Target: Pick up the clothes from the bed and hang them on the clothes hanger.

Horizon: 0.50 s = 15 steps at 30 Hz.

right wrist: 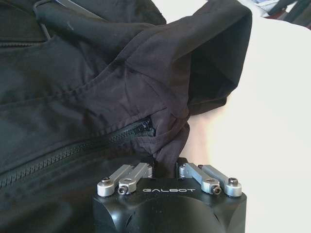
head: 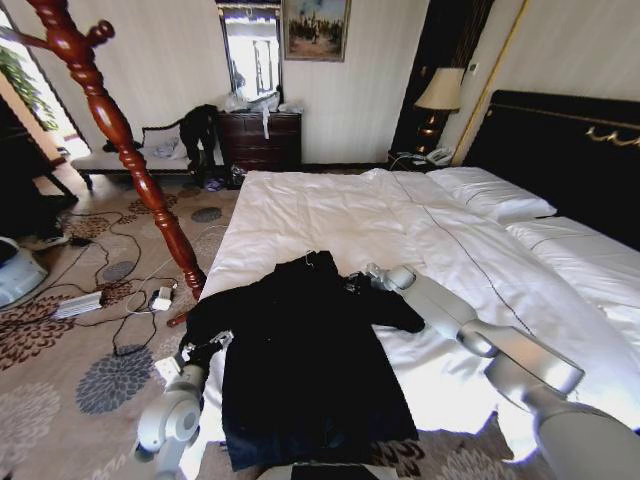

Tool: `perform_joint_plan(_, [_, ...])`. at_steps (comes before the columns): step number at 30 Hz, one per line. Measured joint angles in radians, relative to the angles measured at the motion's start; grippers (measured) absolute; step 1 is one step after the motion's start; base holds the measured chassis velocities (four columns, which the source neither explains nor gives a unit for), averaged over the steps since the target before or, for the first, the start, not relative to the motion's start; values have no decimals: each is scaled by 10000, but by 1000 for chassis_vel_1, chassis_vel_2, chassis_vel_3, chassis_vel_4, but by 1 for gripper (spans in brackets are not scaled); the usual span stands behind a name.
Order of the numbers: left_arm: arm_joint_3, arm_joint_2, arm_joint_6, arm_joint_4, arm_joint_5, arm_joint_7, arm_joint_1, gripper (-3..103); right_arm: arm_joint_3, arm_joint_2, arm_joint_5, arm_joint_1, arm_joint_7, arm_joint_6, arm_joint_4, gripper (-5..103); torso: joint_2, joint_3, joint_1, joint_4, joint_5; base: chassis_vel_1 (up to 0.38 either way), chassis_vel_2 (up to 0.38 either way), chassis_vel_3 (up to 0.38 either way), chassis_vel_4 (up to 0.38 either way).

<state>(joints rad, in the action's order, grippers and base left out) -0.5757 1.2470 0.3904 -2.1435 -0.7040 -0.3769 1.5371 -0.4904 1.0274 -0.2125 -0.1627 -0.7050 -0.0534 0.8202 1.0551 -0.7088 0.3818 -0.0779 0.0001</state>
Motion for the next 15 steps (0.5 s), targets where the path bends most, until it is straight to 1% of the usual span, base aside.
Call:
perform_joint_plan(3, [210,-259,13,-63,-338,5,-91,100,144,-282,142,-150,-86,-149,341,18,0,0,0,0,1,0,0,0,0])
perform_joint_plan(4, [210,-259,13,-63,-338,5,-91,100,144,-282,142,-150,-86,-149,341,18,0,0,0,0,1,0,0,0,0])
perform_joint_plan(5, [406,-407,28,-64,-516,7,-168,100,203,-360,111,-215,-89,-238,435,18,1,0,-1,0,-1,0,0,0,0])
perform_joint_plan(8, [1089,-834,-119,137,-654,148,-446,100,393,-566,-64,-422,-38,-495,686,18,0,0,0,-2,-2,0,0,0,0])
perform_joint_plan(9, [1089,-834,-119,137,-654,148,-446,100,393,-566,-64,-422,-38,-495,686,18,0,0,0,-2,-2,0,0,0,0])
perform_joint_plan(10, [1304,-987,-198,243,-684,254,-546,100,482,-618,-62,-510,10,-729,688,18,0,0,0,-2,-1,0,0,0,0])
perform_joint_plan(13, [1572,-1175,-260,426,-697,383,-683,100,664,-670,151,-656,73,-928,618,18,0,0,0,2,-1,0,0,0,0])
perform_joint_plan(15, [1698,-1250,-270,530,-696,429,-757,100,813,-715,496,-794,173,-1118,516,18,0,0,0,2,0,0,0,0,0])
